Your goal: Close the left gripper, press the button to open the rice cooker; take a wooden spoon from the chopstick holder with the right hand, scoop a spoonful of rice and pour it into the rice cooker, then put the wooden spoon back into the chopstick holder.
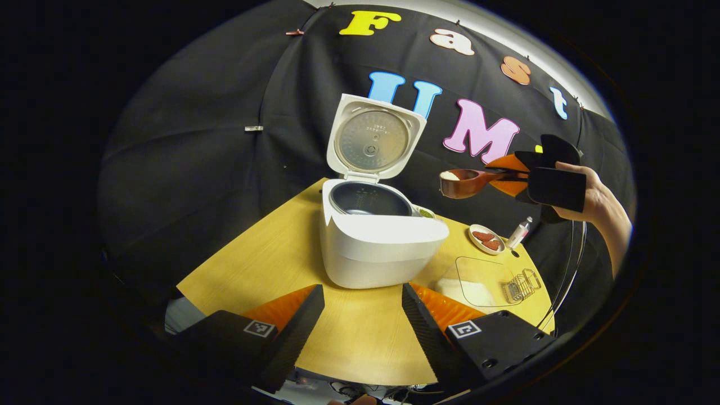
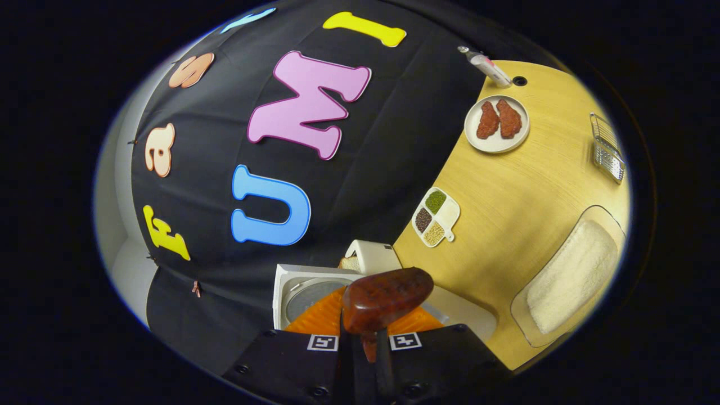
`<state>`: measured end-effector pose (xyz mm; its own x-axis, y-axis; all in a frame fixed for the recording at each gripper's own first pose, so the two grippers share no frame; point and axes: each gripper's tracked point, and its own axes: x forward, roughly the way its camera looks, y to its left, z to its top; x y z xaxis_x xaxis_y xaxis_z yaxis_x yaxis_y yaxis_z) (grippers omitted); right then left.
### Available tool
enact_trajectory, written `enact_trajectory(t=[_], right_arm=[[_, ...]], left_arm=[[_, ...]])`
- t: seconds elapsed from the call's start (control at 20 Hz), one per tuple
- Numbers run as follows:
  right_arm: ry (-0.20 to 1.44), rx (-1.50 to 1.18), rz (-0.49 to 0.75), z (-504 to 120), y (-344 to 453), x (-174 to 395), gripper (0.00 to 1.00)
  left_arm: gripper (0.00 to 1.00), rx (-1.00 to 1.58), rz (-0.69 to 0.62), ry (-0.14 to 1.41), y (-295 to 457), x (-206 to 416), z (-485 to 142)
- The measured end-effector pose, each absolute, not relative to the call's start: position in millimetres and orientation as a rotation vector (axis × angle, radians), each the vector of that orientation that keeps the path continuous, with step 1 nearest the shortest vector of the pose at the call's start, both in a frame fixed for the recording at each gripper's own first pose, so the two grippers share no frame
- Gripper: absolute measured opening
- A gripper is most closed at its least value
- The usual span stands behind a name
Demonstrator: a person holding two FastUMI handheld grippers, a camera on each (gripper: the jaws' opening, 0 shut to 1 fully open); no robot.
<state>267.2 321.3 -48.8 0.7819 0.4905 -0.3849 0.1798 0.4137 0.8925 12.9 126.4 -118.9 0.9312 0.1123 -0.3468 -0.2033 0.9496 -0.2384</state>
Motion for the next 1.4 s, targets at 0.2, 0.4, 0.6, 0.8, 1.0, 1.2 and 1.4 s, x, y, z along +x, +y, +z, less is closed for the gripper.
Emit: enact_trajectory(t=[0.2, 0.4, 0.6, 0.8, 1.0, 1.2, 1.4], right_arm=[[0.670, 1.047, 0.295, -46, 370, 279, 0.18], [0.617, 0.848, 0.390, -47, 414, 290, 0.18], [0.528, 0.620, 0.497, -48, 451, 296, 0.18], [0.458, 0.457, 0.562, -50, 478, 300, 0.18], [0.387, 0.279, 0.624, -57, 499, 295, 0.18], [0.294, 0.037, 0.713, -69, 517, 287, 0.18], [0.218, -0.119, 0.780, -75, 530, 276, 0.18]], left_arm=[[0.96, -0.289, 0.197, 0.324, 140, 12, -115], [0.96, -0.298, 0.228, 0.319, 153, 6, -115], [0.96, -0.228, 0.254, 0.310, 164, 2, -111], [0.96, -0.270, 0.238, 0.294, 161, 2, -102], [0.96, -0.276, 0.248, 0.283, 164, 3, -100], [0.96, -0.277, 0.250, 0.286, 168, 3, -101], [0.96, -0.277, 0.270, 0.291, 176, 1, -107]])
